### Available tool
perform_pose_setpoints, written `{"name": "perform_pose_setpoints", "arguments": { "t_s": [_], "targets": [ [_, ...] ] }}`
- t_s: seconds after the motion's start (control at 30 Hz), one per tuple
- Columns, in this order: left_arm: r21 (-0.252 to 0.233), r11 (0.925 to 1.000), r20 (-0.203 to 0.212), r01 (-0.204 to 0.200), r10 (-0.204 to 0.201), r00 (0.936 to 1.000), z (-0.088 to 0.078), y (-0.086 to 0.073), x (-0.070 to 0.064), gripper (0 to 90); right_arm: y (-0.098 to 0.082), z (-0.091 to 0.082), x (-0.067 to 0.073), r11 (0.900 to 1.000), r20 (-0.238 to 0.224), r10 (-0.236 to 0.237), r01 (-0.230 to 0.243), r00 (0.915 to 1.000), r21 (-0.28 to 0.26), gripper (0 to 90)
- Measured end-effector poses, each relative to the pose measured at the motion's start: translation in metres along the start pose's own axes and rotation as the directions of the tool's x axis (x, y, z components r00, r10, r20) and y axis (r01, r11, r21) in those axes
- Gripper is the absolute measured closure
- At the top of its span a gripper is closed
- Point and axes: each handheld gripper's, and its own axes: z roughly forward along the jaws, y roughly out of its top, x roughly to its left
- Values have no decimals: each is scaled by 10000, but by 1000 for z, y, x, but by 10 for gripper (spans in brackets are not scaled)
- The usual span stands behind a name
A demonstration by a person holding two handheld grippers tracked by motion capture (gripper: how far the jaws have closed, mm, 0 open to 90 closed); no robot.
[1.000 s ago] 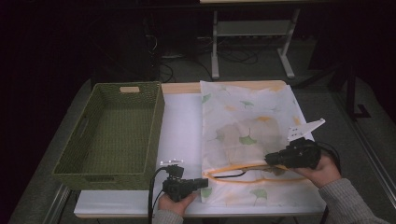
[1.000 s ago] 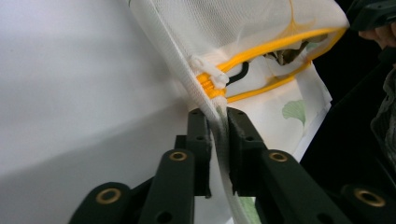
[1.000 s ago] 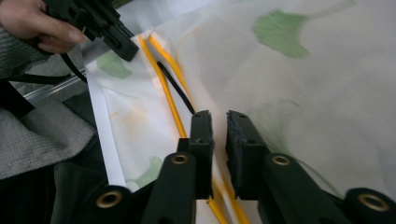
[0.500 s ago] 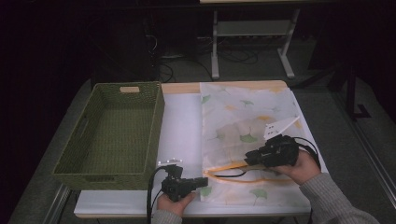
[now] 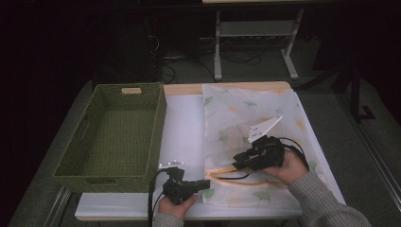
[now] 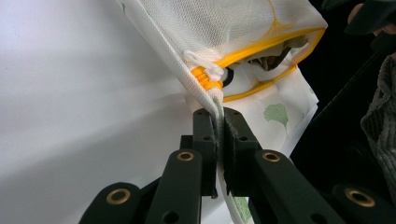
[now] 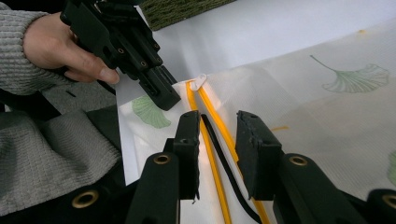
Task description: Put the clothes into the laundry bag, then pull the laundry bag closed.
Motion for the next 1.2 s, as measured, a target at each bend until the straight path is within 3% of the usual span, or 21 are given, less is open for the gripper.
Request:
{"name": "perform_pose_setpoints", "arguments": {
  "t_s": [0.27,0.4,0.53,0.67,0.97,1.2],
  "targets": [
    [-32,10000,67,-14,14,10000,-1,0,1,844,13,16,4,9990,-187,-58,66,9998,453,677],
    [12,9998,5,181,-181,9998,2,3,3,740,23,25,3,9971,-243,-118,136,9996,744,674],
    [16,9993,-55,384,-383,9992,6,6,7,752,28,35,2,9950,-315,-31,63,9995,997,674],
    [-7,10000,-41,87,-87,10000,5,5,4,841,34,45,0,9918,-381,122,-73,9992,1274,675],
    [-145,9994,234,-312,315,9992,0,3,-1,862,45,69,-2,9816,-645,352,-224,9973,1895,670],
    [-2,9967,165,-812,812,9966,0,5,-5,871,45,82,-10,9723,-1206,802,-510,9895,2283,684]
  ]
}}
